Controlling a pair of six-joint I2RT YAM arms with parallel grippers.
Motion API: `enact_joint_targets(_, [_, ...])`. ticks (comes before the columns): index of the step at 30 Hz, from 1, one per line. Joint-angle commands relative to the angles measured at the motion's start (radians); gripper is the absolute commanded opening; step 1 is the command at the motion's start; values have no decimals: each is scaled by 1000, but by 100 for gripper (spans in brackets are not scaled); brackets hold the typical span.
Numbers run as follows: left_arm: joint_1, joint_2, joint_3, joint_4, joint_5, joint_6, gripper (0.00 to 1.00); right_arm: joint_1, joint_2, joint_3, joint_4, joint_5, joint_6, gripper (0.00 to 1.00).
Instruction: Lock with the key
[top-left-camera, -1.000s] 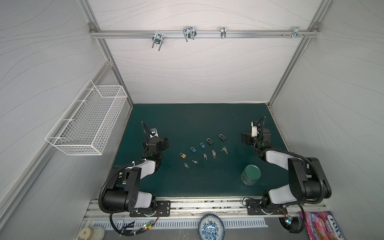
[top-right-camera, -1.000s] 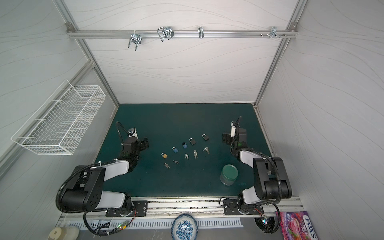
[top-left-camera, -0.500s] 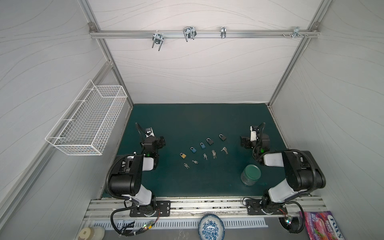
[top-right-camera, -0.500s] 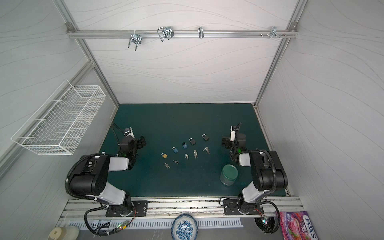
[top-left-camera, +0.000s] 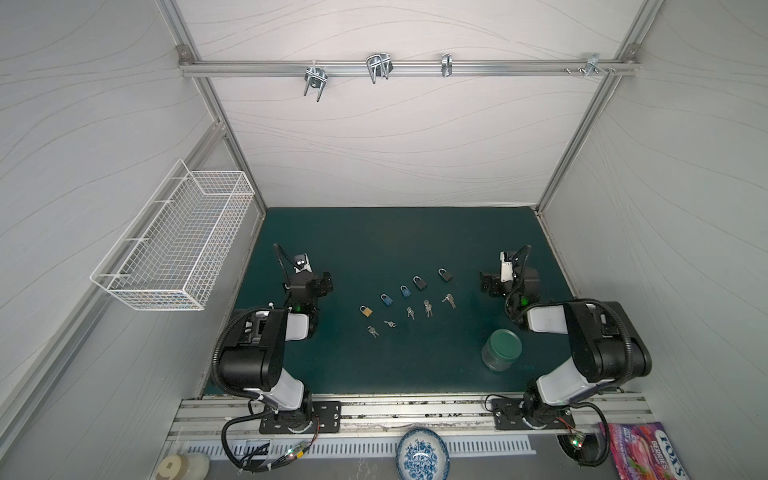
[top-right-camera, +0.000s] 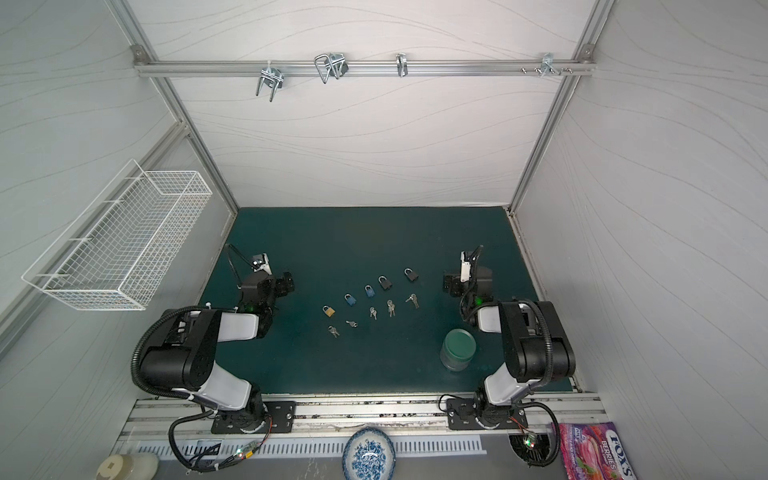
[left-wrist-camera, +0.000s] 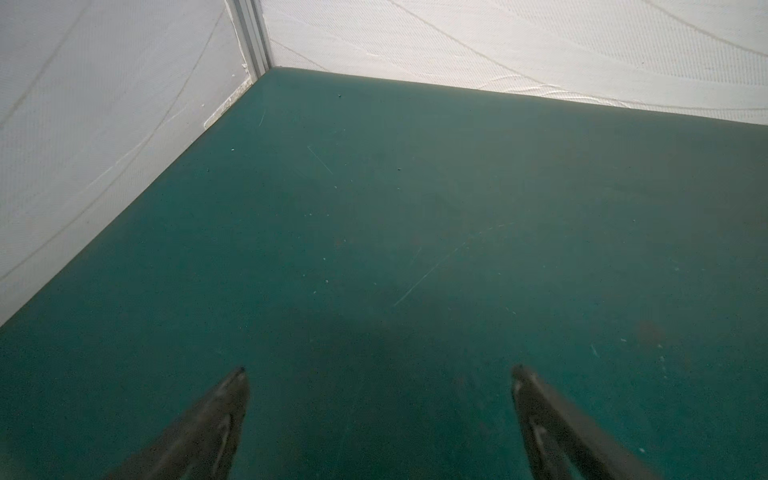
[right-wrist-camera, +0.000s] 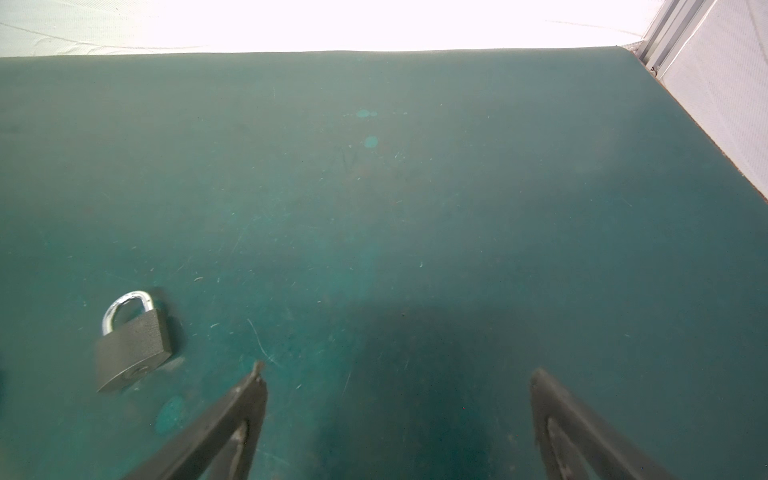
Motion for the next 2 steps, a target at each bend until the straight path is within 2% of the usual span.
enact_joint_targets(1, [-10, 0, 18, 30, 11, 19, 99, -5, -1, 8, 34, -11, -3, 99])
enact_joint_targets(2, [-10, 1, 17, 35, 12, 20, 99, -5, -3, 1, 44, -60, -18, 99])
